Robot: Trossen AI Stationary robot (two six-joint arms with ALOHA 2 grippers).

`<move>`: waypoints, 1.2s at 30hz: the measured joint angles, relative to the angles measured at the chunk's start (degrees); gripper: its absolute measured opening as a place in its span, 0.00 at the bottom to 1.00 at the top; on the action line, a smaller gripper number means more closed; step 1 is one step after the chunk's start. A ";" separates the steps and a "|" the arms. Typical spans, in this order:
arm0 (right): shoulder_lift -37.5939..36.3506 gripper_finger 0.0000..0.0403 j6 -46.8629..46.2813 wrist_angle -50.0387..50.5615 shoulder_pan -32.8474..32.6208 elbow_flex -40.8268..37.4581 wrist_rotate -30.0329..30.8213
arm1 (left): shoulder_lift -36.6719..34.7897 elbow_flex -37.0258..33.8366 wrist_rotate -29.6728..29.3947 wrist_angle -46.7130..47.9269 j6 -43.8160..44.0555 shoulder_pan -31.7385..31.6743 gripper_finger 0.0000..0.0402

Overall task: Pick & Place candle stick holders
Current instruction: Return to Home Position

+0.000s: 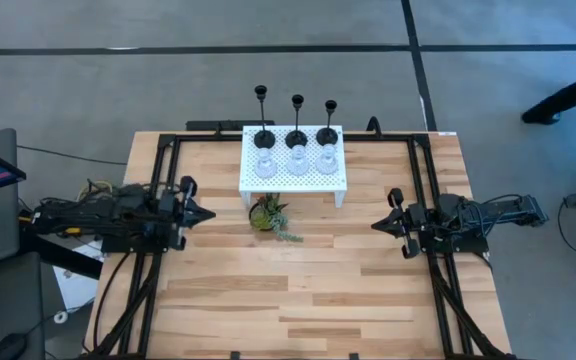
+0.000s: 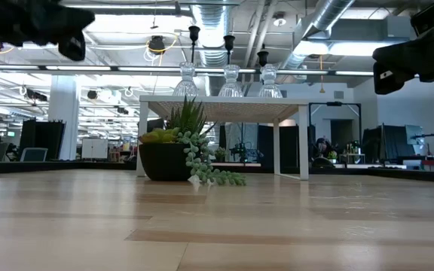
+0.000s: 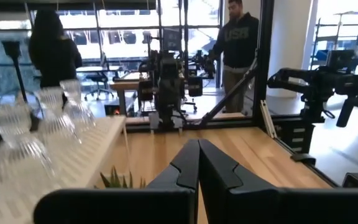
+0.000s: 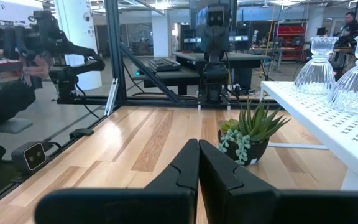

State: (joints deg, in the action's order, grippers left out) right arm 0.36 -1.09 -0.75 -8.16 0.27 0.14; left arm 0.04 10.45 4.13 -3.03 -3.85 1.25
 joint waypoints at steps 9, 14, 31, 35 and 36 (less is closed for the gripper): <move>0.00 0.00 0.00 0.00 -0.01 0.00 -0.11 | -0.01 -7.44 0.01 -4.73 3.23 0.01 0.01; 0.00 0.00 0.01 0.00 -0.01 0.00 -0.11 | -0.02 -8.75 0.00 -4.65 4.48 -0.01 0.01; 0.00 0.00 -0.01 0.00 0.01 0.00 -0.11 | 0.06 -10.15 -1.04 -1.91 5.79 -0.04 0.01; 0.00 0.00 -0.01 0.00 -0.01 -0.01 -0.11 | 0.06 -10.15 -1.06 -1.99 5.77 -0.04 0.01; 0.00 0.00 -0.01 0.00 0.01 -0.02 -0.11 | 0.06 -10.15 -1.06 -2.01 5.71 -0.04 0.01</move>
State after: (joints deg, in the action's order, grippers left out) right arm 0.36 -1.10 -0.75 -8.15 0.26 0.03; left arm 0.10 0.30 3.07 -5.03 1.85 1.21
